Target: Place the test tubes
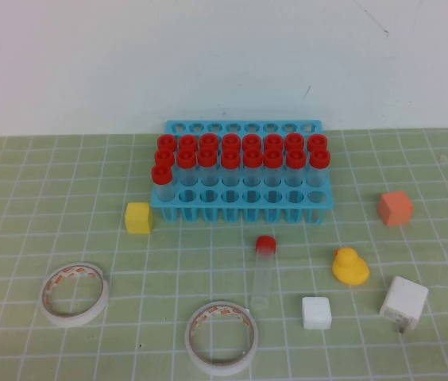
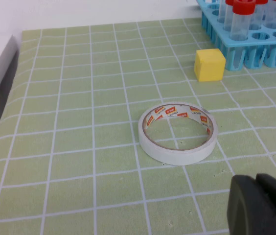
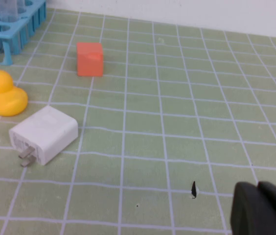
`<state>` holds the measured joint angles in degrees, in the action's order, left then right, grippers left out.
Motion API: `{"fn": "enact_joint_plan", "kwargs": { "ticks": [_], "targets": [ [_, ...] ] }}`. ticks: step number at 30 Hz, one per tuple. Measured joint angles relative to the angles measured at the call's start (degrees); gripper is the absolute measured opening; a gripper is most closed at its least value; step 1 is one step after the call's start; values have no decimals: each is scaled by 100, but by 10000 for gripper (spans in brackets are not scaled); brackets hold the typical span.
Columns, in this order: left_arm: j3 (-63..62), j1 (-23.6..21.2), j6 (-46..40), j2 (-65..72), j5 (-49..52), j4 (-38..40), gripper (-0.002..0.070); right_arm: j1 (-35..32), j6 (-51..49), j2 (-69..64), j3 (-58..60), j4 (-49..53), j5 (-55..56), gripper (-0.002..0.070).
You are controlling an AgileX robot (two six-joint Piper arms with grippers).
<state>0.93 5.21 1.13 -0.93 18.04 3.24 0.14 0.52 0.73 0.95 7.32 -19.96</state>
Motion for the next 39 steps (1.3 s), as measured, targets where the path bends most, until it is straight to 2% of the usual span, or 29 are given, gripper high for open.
{"fn": "enact_joint_plan", "kwargs": {
  "ticks": [39],
  "targets": [
    [0,0,-486,0,0,-29,-1,0,0,0,0,12,0,-1]
  ]
}}
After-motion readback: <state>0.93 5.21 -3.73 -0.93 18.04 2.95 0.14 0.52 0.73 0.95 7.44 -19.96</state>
